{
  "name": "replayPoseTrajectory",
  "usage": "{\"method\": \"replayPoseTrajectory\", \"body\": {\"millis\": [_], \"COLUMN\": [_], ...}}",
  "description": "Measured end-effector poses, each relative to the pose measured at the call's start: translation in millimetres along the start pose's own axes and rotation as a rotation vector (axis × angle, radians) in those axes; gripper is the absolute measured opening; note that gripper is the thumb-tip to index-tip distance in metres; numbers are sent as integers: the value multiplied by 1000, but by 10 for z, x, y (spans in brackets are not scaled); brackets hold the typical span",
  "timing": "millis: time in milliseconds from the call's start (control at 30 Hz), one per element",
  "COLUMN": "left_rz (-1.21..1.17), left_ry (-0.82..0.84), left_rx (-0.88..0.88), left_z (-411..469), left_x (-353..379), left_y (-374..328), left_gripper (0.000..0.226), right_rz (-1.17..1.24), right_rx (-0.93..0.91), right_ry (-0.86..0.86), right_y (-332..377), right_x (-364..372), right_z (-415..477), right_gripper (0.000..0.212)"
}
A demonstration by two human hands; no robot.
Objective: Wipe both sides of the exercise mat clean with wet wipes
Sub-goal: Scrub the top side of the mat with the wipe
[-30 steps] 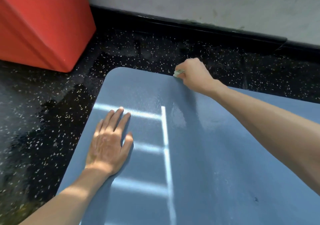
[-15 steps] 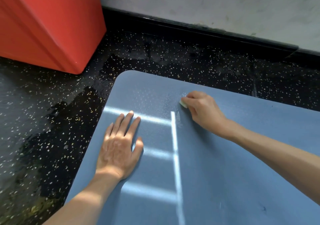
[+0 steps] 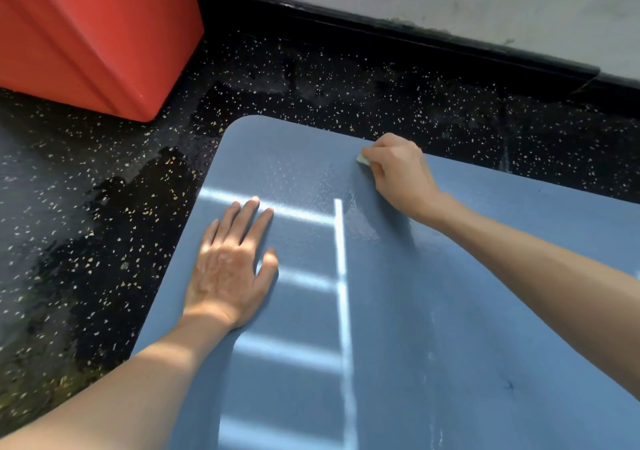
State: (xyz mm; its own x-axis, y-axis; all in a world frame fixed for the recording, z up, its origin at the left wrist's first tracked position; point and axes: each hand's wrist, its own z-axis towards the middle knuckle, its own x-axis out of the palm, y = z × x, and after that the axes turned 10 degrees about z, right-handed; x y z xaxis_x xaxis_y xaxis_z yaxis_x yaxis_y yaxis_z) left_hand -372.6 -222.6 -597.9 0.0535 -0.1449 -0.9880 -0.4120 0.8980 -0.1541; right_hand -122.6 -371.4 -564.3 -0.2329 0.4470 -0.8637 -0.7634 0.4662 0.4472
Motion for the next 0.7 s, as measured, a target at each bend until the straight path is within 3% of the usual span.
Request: {"method": "replayPoseTrajectory", "body": {"millis": [167, 333, 467, 600, 700], "left_rz": [-23, -22, -27, -23, -24], "left_ry": [-12, -19, -12, -7, -8], "left_rx": [-3, -2, -16, -13, -11], "left_z": [12, 1, 6, -6, -6], "left_x": [3, 10, 2, 1, 5], "left_y": [-19, -12, -23, -16, -23], "left_gripper": [66, 67, 70, 70, 69], "right_rz": [60, 24, 119, 79, 133], "right_rx": [-125, -31, -165, -70, -151], "right_ry": [184, 49, 223, 68, 213], "right_y": [239, 236, 439, 360, 578], "right_x": [-55, 6, -17, 2, -23], "right_z": [-667, -487, -968, -772, -1188], "right_gripper": [12, 11, 7, 10, 9]}}
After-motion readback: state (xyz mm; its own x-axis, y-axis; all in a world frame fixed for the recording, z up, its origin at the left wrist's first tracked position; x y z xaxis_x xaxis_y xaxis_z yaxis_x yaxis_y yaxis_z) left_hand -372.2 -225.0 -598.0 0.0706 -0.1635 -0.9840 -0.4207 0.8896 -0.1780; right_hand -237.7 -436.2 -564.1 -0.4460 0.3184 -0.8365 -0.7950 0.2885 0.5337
